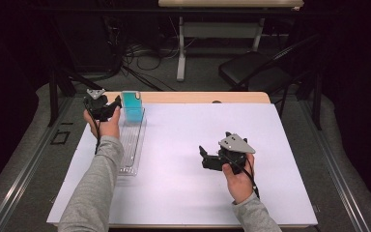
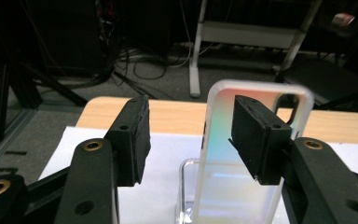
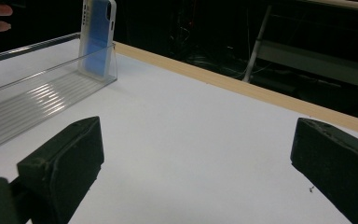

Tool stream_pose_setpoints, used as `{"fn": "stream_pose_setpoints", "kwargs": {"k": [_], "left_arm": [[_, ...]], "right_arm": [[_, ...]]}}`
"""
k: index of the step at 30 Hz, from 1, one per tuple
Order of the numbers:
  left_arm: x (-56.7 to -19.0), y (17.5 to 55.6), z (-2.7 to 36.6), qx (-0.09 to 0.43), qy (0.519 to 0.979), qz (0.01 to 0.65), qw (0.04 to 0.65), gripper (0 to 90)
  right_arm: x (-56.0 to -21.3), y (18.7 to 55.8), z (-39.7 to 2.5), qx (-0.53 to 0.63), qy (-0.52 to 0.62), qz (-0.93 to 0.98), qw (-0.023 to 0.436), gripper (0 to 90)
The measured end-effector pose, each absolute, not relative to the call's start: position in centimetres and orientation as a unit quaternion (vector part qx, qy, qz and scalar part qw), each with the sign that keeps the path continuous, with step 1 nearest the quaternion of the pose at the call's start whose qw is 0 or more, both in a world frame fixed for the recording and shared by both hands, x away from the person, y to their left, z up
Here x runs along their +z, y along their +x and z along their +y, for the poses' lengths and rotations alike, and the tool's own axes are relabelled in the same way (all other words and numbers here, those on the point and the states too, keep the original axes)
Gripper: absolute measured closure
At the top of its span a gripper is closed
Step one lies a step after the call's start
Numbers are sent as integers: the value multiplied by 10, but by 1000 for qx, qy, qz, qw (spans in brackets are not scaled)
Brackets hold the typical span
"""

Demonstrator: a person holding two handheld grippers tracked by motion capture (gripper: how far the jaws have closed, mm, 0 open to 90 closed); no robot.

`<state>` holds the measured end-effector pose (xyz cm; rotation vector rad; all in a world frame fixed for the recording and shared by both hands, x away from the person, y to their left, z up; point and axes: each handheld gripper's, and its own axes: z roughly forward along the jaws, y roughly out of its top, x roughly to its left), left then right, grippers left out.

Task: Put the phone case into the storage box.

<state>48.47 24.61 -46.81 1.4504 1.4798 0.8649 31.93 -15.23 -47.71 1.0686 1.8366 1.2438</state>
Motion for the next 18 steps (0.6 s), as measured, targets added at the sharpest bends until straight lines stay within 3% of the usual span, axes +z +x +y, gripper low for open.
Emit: {"fn": "stream_pose_setpoints", "kwargs": {"k": [10,18], "left_arm": [[-457,476,246,328,601,573,450,446],[-451,470,240,301,629,560,448,351]], "right_arm": [[-476,319,-154,476,410,703,335,27],[-475,318,-156,473,412,703,335,22]]}}
